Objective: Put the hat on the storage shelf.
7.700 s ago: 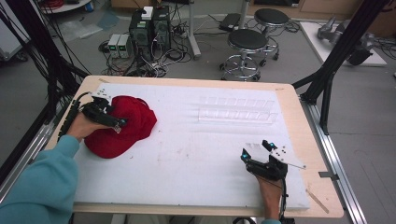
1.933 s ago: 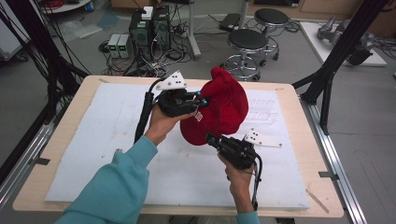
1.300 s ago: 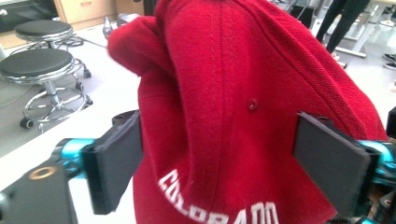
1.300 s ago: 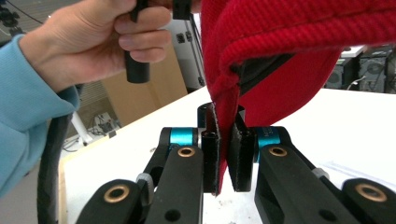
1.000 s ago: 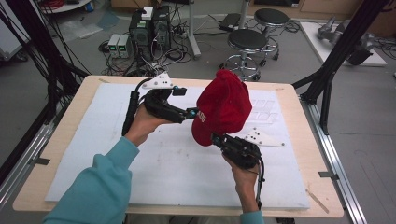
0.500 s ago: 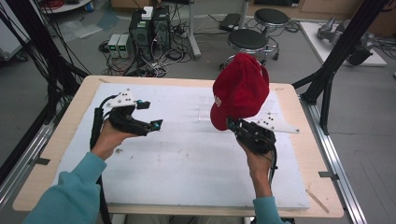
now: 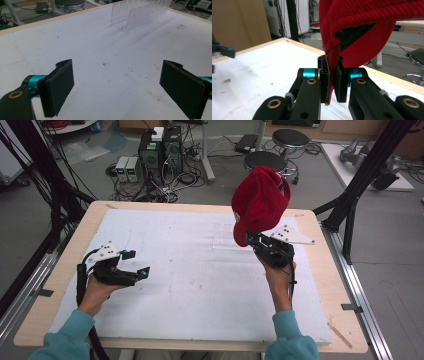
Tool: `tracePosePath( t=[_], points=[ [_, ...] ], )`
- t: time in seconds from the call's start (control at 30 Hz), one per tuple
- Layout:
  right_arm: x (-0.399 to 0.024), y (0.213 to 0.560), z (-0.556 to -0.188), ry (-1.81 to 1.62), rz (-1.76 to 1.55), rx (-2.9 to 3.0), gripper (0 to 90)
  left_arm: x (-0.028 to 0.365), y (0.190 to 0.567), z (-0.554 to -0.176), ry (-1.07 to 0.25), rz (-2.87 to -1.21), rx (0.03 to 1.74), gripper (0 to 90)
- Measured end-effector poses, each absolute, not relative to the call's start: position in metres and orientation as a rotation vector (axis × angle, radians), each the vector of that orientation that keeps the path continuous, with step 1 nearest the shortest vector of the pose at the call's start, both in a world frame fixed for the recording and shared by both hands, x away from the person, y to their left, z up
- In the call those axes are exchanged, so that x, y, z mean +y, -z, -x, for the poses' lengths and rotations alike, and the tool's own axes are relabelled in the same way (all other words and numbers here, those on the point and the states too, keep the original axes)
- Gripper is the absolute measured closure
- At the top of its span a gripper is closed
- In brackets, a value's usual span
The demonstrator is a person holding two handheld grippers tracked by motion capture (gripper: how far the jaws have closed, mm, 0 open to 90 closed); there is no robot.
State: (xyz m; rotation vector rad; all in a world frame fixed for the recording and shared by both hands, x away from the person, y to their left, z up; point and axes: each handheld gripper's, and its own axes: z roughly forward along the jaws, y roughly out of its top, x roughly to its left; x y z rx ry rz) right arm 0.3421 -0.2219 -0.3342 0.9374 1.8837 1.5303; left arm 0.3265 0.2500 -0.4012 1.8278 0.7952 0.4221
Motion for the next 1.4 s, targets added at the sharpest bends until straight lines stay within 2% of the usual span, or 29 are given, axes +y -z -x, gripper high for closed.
tracePosePath(
  t=[0.77, 1.4],
  points=[
    [-0.215, 0.358, -0.387, -1.455, -0.972, 1.933, 85.1, 0.285, 0.447, -0.291, -0.486, -1.739, 0.844, 12.4],
    [-0.208, 0.379, -0.406, -1.415, -0.976, 1.954, 84.1, 0.288, 0.448, -0.287, -0.508, -1.703, 0.841, 12.4]
  ],
)
